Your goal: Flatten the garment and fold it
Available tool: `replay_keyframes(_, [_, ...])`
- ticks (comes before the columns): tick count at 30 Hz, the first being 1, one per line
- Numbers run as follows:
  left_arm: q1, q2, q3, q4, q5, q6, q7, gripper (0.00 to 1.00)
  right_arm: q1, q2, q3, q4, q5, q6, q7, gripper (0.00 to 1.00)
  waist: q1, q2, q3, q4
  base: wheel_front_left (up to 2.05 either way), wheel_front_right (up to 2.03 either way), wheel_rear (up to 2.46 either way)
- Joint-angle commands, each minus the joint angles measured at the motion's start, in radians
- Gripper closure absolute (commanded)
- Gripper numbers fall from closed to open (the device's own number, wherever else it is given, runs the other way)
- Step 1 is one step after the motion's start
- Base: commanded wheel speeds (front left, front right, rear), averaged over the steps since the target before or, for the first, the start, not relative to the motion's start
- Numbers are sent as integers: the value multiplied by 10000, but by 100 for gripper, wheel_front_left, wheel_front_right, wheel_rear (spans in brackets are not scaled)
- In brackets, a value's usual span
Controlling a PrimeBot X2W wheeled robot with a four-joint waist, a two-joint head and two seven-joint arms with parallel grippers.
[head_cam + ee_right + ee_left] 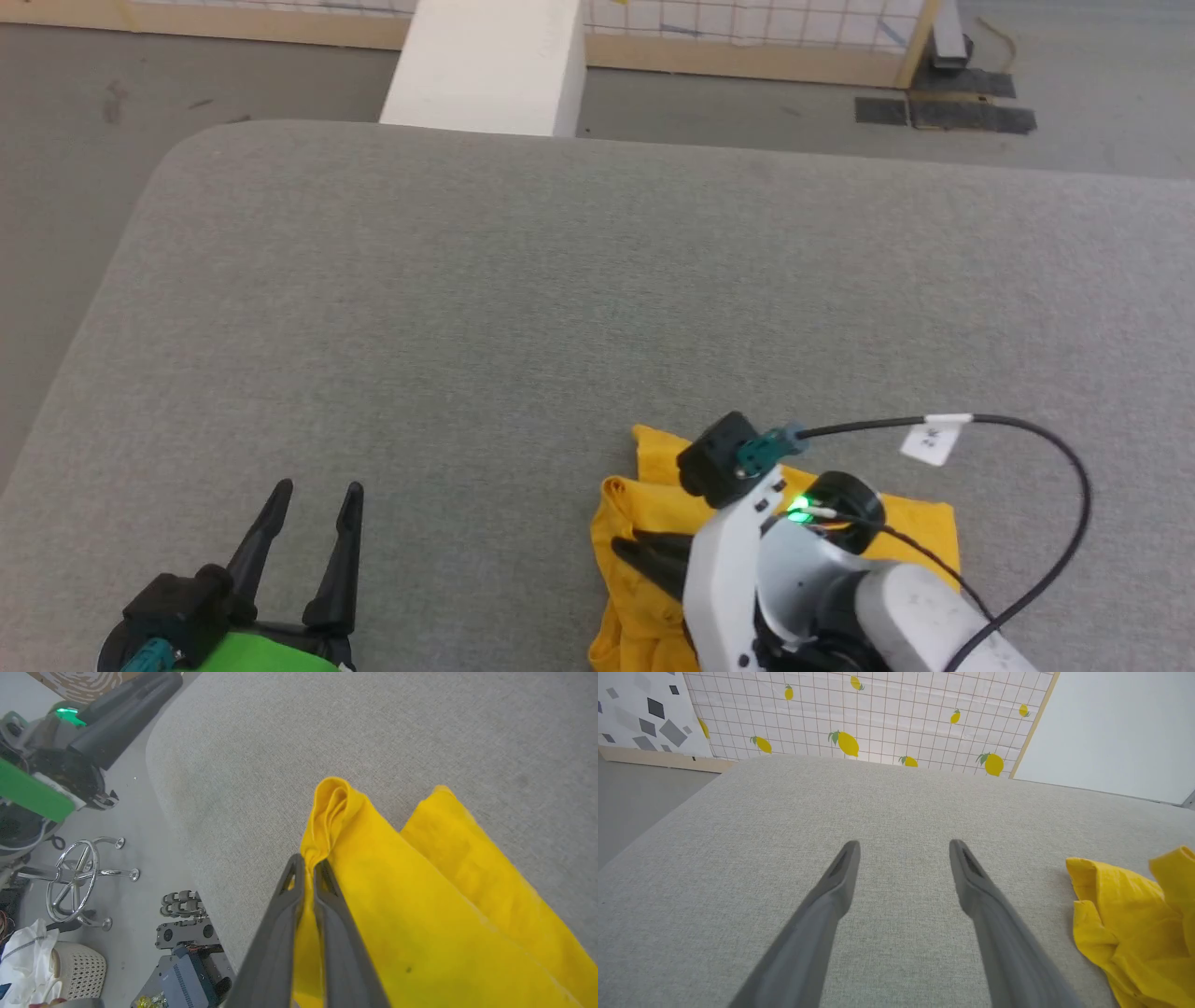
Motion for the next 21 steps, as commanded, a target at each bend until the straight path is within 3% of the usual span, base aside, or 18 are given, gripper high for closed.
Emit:
replay_keyframes(1, [-169,-25,-22,53,-49,-53,-34,0,-213,49,123,283,109,-13,-218,100,0,0,-155,210,0,0,0])
replay_keyframes(6, [-125,-60,-117,158,-54,-14,-28,0,-544,141,292,1939,-8,-13,-1106,100,0,0,-337,468,0,0,0])
replay_keyframes(7, [-127,-74,-155,174,-52,-7,-20,0,-565,200,309,2362,-48,-13,-1231,93,0,0,-372,522,0,0,0])
replay_keyframes(8, [-122,-83,-176,184,-53,0,-16,0,-573,273,290,2697,-52,-13,-1311,82,0,0,-392,542,0,0,0])
replay_keyframes(9, [-115,-98,-198,191,-60,10,-10,0,-605,363,222,3112,-113,-13,-1440,63,0,0,-411,562,0,0,0])
replay_keyframes(10, [-112,-111,-218,191,-70,18,-4,0,-670,429,190,3492,-253,-13,-1566,2,0,0,-423,580,0,0,0])
replay_keyframes(15, [-107,-120,-278,192,-118,26,3,0,-1011,709,95,4417,-525,-13,-2092,0,0,0,-390,550,0,0,0])
replay_keyframes(21, [-107,-78,-281,171,-185,49,6,0,-1258,588,135,3841,-249,-13,-2083,0,0,0,-355,274,0,0,0])
